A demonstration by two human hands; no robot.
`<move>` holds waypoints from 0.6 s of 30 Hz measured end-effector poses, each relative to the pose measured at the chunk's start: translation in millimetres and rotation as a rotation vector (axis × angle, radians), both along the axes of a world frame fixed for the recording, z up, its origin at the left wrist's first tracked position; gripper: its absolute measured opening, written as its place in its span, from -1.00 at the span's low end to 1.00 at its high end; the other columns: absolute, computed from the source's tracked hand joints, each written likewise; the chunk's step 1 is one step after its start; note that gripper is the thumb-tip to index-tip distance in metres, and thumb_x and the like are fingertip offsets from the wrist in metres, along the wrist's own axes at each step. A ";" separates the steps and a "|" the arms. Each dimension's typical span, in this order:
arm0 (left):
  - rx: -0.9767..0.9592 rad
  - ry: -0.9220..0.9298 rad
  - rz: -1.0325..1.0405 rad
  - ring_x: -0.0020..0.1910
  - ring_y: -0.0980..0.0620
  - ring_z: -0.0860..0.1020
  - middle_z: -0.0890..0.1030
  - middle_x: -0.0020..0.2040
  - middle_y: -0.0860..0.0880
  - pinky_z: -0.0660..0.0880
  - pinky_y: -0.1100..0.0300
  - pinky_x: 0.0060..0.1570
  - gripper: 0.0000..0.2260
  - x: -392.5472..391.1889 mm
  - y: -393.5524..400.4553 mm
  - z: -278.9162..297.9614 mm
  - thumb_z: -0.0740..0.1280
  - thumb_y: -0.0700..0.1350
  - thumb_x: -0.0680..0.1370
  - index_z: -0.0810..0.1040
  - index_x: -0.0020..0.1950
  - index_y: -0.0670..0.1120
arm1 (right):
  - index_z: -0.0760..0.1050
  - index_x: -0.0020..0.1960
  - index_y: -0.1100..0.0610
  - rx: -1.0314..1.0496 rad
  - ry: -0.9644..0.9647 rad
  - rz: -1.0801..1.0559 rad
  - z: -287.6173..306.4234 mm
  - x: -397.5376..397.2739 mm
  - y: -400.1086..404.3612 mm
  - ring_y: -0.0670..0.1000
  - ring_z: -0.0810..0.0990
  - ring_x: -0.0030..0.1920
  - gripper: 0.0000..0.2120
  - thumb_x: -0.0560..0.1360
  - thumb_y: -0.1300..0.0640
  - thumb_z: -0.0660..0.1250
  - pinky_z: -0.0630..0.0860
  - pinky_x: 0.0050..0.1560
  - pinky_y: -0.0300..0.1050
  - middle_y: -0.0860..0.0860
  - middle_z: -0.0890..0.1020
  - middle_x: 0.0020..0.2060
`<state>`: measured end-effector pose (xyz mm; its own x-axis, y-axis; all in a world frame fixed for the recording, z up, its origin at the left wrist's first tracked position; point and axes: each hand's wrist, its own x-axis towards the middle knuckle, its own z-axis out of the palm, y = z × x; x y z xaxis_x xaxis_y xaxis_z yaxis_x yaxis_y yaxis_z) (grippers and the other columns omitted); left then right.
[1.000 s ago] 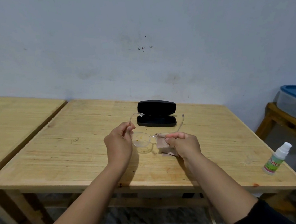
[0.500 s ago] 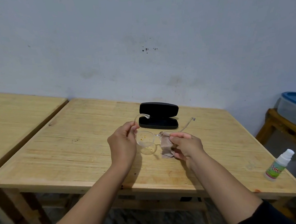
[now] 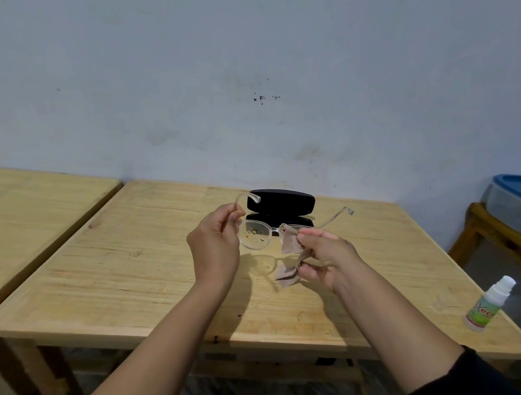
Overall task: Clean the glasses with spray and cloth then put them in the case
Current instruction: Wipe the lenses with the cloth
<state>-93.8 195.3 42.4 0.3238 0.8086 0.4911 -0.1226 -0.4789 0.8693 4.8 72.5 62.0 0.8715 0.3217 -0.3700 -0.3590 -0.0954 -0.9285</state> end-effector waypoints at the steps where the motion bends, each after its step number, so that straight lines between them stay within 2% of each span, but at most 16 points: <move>1: 0.000 -0.005 -0.001 -0.24 0.16 0.61 0.62 -0.27 0.11 0.50 0.39 -0.14 -0.83 1.0 0.1 1.6 0.29 -0.28 0.52 0.63 -0.14 -0.06 | 0.57 -0.22 0.08 0.009 -0.003 0.001 2.3 0.1 0.8 0.00 0.49 -0.42 -0.85 0.46 0.30 0.38 0.55 -0.47 -0.14 0.06 0.56 -0.30; 3: 0.004 -0.001 0.002 -0.23 0.13 0.62 0.63 -0.25 0.09 0.50 0.36 -0.14 -0.84 1.9 -0.7 2.2 0.29 -0.27 0.52 0.64 -0.12 -0.08 | 0.56 -0.21 0.09 0.013 -0.009 0.003 4.9 0.4 1.9 -0.04 0.48 -0.42 -0.84 0.47 0.31 0.36 0.60 -0.19 0.00 0.05 0.56 -0.31; 5: 0.022 0.007 0.011 -0.24 0.14 0.60 0.63 -0.25 0.07 0.44 0.47 -0.19 -0.86 1.7 -2.4 0.3 0.29 -0.27 0.52 0.64 -0.10 -0.10 | 0.54 -0.20 0.08 0.005 -0.008 0.001 5.3 1.3 2.3 -0.06 0.48 -0.42 -0.83 0.49 0.32 0.33 0.59 -0.08 0.02 0.04 0.56 -0.30; 9: 0.024 0.023 0.004 -0.32 0.31 0.54 0.60 -0.29 0.07 0.35 0.56 -0.25 -0.87 -0.6 -7.0 -5.5 0.30 -0.26 0.52 0.64 -0.11 -0.10 | 0.57 -0.09 0.09 -0.017 0.015 -0.003 -0.2 0.0 0.3 -0.06 0.55 -0.32 -0.87 0.51 0.29 0.31 0.61 -0.29 -0.10 0.06 0.60 -0.17; 13: 0.025 0.035 -0.018 -0.29 0.36 0.53 0.62 -0.27 0.05 0.39 0.53 -0.24 -0.86 -3.6 -8.0 -11.6 0.31 -0.27 0.52 0.65 -0.11 -0.10 | 0.53 -0.02 0.18 0.095 0.115 -0.017 -3.3 -6.9 -3.4 0.03 0.55 -0.31 -0.85 0.53 0.36 0.24 0.59 -0.55 -0.13 0.12 0.54 -0.26; 15: 0.037 0.048 -0.021 -0.27 0.38 0.53 0.63 -0.25 0.05 0.40 0.54 -0.22 -0.86 -4.6 -7.8 -14.1 0.31 -0.27 0.51 0.65 -0.10 -0.10 | 0.51 0.02 0.23 0.173 0.172 -0.022 -6.6 -9.1 -4.4 0.08 0.55 -0.29 -0.84 0.55 0.39 0.19 0.59 -0.55 -0.11 0.17 0.53 -0.24; 18: 0.049 0.072 -0.032 -0.27 0.35 0.53 0.62 -0.27 0.06 0.41 0.53 -0.24 -0.85 -6.1 -7.9 -16.8 0.31 -0.27 0.51 0.65 -0.11 -0.07 | 0.49 0.09 0.26 0.239 0.207 -0.032 -12.6 -10.3 -5.5 0.14 0.60 -0.21 -0.81 0.55 0.41 0.18 0.63 -0.43 -0.06 0.23 0.56 -0.10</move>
<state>-100.0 187.4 25.7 0.3854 0.7729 0.5041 -0.0765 -0.5176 0.8522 -5.5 67.0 49.4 0.7968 0.3947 -0.4576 -0.5416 0.1307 -0.8304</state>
